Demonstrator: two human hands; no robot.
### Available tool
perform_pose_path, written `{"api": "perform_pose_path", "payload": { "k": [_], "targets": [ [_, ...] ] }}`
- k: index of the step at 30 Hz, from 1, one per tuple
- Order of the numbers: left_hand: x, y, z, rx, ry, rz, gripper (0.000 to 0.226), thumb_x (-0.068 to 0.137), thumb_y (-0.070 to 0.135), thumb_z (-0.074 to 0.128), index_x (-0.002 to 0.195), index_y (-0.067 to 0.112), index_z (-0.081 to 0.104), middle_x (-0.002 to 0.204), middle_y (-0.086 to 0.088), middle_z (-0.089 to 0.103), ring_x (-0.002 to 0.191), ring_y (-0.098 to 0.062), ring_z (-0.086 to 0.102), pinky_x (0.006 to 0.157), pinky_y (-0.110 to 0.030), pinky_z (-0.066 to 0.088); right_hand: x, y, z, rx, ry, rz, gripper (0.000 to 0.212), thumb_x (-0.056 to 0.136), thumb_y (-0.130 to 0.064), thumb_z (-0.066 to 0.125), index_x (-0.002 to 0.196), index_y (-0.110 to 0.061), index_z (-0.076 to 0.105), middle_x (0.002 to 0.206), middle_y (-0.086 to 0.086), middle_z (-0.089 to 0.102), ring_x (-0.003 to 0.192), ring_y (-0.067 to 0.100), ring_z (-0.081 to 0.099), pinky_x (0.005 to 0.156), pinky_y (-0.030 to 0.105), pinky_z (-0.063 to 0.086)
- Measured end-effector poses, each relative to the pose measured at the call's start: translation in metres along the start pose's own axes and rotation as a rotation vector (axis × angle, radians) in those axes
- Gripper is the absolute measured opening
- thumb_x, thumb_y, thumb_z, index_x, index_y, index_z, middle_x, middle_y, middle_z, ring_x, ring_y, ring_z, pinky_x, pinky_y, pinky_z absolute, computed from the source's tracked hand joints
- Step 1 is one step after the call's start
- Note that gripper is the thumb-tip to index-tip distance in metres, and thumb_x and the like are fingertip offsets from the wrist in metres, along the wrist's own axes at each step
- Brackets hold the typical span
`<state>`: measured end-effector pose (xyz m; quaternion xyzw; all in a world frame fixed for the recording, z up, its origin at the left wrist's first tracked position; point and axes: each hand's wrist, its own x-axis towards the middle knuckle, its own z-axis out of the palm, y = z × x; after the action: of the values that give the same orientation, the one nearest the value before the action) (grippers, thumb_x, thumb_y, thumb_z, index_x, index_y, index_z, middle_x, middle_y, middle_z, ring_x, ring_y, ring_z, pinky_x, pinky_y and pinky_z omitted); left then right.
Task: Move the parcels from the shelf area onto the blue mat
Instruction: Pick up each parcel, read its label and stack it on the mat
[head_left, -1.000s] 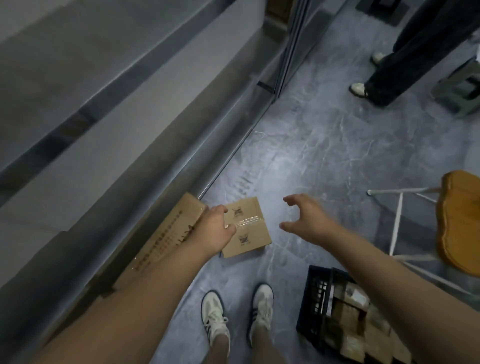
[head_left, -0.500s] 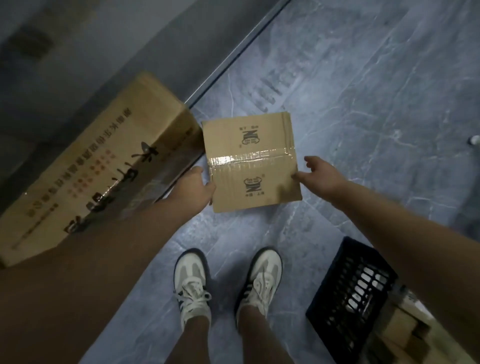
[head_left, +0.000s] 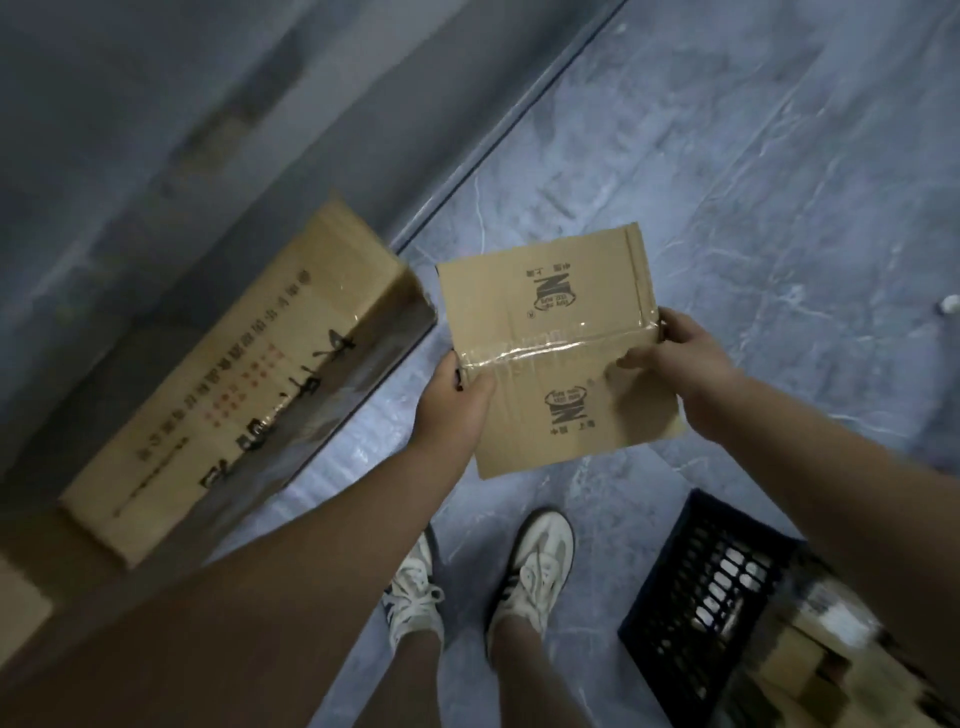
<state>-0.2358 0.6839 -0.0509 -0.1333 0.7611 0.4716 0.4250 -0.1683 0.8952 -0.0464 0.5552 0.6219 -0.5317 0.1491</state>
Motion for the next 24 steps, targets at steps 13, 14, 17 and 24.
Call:
{"api": "perform_pose_path", "payload": {
  "k": [13,14,17,24],
  "targets": [
    [-0.299,0.286,-0.107,0.102,-0.112,0.420,0.021,0.094,0.028,0.053,0.110,0.036,0.063,0.112,0.009,0.069,0.107,-0.011,0.064,0.091,-0.029,0.049,-0.343,-0.223,-0.176,0.128,0.201,-0.301,0.044,0.074,-0.010,0.061,0.117,-0.018,0.064,0.108,0.005,0.068,0.103,0.025,0.064,0.092,0.040,0.051],
    [-0.324,0.298,-0.115,0.072,-0.108,0.449,0.023,0.094,0.030,0.053,0.112,0.042,0.062,0.113,0.013,0.068,0.108,-0.008,0.063,0.088,-0.026,0.050,-0.368,-0.230,-0.183,0.154,0.210,-0.327,0.045,0.075,-0.011,0.060,0.119,-0.019,0.063,0.109,0.004,0.067,0.102,0.023,0.064,0.093,0.040,0.051],
    [-0.392,0.314,-0.134,0.016,-0.090,0.507,0.037,0.094,0.032,0.053,0.125,0.051,0.056,0.114,0.023,0.065,0.107,0.003,0.059,0.080,-0.018,0.045,-0.430,-0.240,-0.194,0.233,0.202,-0.410,0.039,0.080,-0.012,0.059,0.118,-0.021,0.062,0.109,0.002,0.065,0.096,0.018,0.064,0.087,0.035,0.054],
    [-0.477,0.300,-0.140,-0.174,0.115,0.487,0.036,0.095,0.029,0.051,0.127,0.044,0.058,0.114,0.020,0.065,0.095,0.007,0.057,0.072,-0.022,0.046,-0.490,-0.252,-0.211,0.206,0.049,-0.597,0.038,0.083,-0.008,0.055,0.119,-0.019,0.063,0.109,0.000,0.068,0.094,0.017,0.065,0.082,0.032,0.052]
  ]
}}
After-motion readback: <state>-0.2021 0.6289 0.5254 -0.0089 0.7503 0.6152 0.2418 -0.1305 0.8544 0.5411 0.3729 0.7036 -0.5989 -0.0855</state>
